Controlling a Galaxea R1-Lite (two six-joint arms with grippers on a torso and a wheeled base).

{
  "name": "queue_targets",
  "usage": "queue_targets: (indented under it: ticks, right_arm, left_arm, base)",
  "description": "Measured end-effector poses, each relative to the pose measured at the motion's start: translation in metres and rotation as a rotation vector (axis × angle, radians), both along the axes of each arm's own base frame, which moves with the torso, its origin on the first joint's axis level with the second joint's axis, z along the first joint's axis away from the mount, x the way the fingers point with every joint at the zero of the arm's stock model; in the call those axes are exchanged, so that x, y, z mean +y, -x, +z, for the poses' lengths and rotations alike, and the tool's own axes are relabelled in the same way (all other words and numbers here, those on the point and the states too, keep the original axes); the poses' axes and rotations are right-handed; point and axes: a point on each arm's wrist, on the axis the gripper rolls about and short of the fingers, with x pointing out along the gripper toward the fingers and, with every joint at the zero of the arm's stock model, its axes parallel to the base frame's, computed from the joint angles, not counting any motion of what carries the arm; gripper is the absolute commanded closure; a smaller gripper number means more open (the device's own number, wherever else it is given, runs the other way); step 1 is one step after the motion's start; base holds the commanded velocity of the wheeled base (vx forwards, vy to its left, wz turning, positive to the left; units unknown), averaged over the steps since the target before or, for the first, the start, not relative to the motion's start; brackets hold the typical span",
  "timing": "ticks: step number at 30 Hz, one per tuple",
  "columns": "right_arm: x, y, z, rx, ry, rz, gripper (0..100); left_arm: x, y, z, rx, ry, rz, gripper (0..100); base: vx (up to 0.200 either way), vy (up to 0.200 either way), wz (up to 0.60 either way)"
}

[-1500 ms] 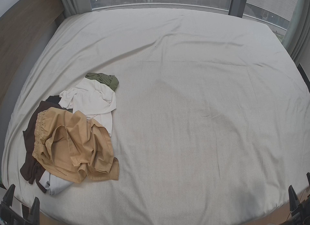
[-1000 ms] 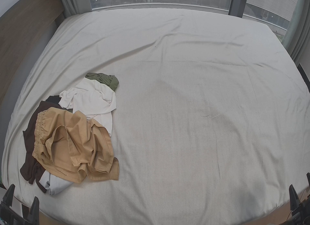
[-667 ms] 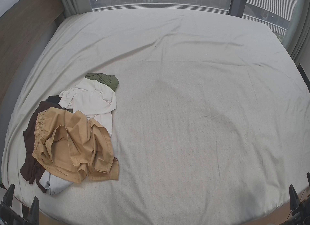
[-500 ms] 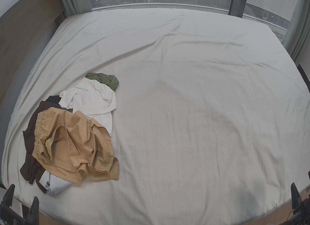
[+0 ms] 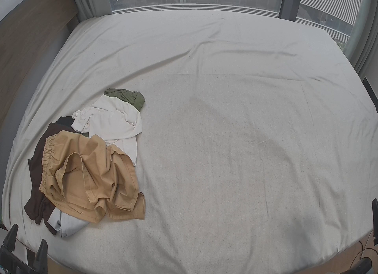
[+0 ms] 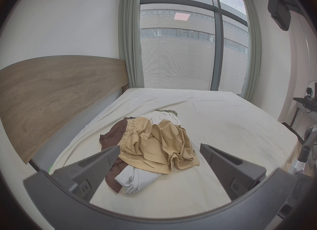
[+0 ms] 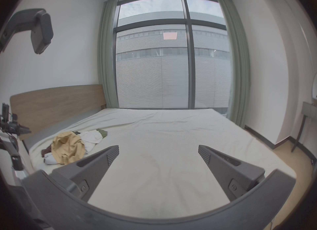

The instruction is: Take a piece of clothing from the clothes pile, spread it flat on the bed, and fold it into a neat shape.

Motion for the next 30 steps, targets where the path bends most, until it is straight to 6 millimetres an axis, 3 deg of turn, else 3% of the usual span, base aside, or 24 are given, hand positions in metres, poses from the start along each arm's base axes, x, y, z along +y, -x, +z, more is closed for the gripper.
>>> queue_targets:
  ticks: [7,17,30]
  right_arm:
    - [0.006,-0.032,0.025,0.146,-0.047,0.165,0]
    - [0.032,-0.078,0.053,0.309,-0.101,0.433,0]
    - [0.082,-0.131,0.057,0.464,-0.116,0.594,0]
  left_arm:
    - [0.0,0.0,0.0,0.0,-0.002,-0.001,0]
    - [0.0,0.0,0.0,0.0,-0.004,-0.001,0]
    - [0.0,0.0,0.0,0.0,-0.004,-0.002,0]
  base:
    - [0.0,0.0,0.0]
    - [0.0,0.0,0.0]
    - [0.0,0.0,0.0]
